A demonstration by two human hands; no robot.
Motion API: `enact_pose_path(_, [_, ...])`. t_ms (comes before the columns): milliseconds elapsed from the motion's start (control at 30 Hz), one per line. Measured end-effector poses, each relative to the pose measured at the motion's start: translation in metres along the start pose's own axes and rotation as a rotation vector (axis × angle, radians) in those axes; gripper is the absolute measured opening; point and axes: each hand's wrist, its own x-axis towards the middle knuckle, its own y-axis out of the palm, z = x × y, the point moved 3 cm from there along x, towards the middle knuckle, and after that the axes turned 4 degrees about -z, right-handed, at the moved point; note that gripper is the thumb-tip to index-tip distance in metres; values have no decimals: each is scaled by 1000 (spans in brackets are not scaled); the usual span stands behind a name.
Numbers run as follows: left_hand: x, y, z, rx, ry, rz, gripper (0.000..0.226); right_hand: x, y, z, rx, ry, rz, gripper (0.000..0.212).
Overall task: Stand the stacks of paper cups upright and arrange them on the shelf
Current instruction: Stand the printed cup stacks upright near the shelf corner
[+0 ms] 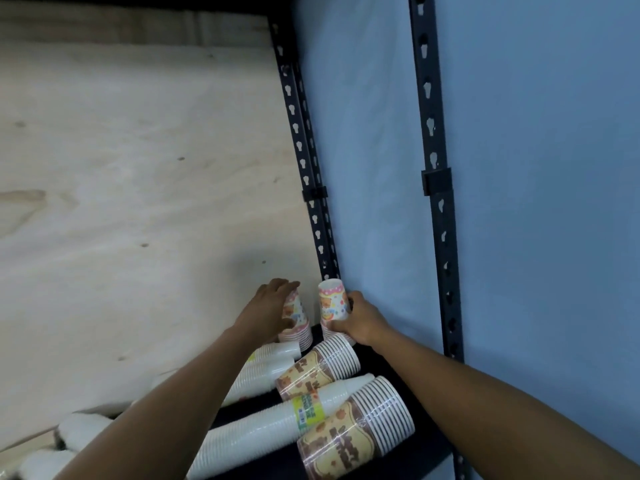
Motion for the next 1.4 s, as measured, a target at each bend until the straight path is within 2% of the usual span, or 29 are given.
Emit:
enact_pose_path(133, [0,4,-2,-35,-43,47,90,-3,1,-1,53,24,0,83])
enact_pose_path(233, [-5,-1,1,-81,-64,17,90,-8,-4,4,91,1,-36,85])
enact_pose_path(400, [-28,-23,16,-87,-71,-49,80,-23,-23,30,-20,-161,-241,75])
enact_pose_path(500, [-44,-30,26,-50,-63,11,72,-40,-31,54,-93,-315,-289,57])
enact_pose_path(567, [-53,-28,32,-13,-73,101,65,-50,-31,68,-119,-423,-196,46])
enact_pose_path(600, [-56,-26,35,2,-77,152,60,-56,-29,74,-124,-466,-97,43])
enact_pose_path(700, [-63,-16,43,22,-99,291,52,-73,-18,83,-260,-508,281,57])
enact_pose_path(833, [-61,-9,47,-38,-119,364,47,-80,-8,76,-547,-474,493,65])
enact_pose_path(1000, [-54,-4,51,-50,-130,441,48,-76,4,70,-654,-445,600,64])
enact_pose_path(1133, [-53,-2,51,-27,-109,499,49,-73,8,67,-678,-472,613,61])
enact_pose_path(1400, [-58,-2,52,-71,-160,431,54,-76,8,64,-655,-521,572,59])
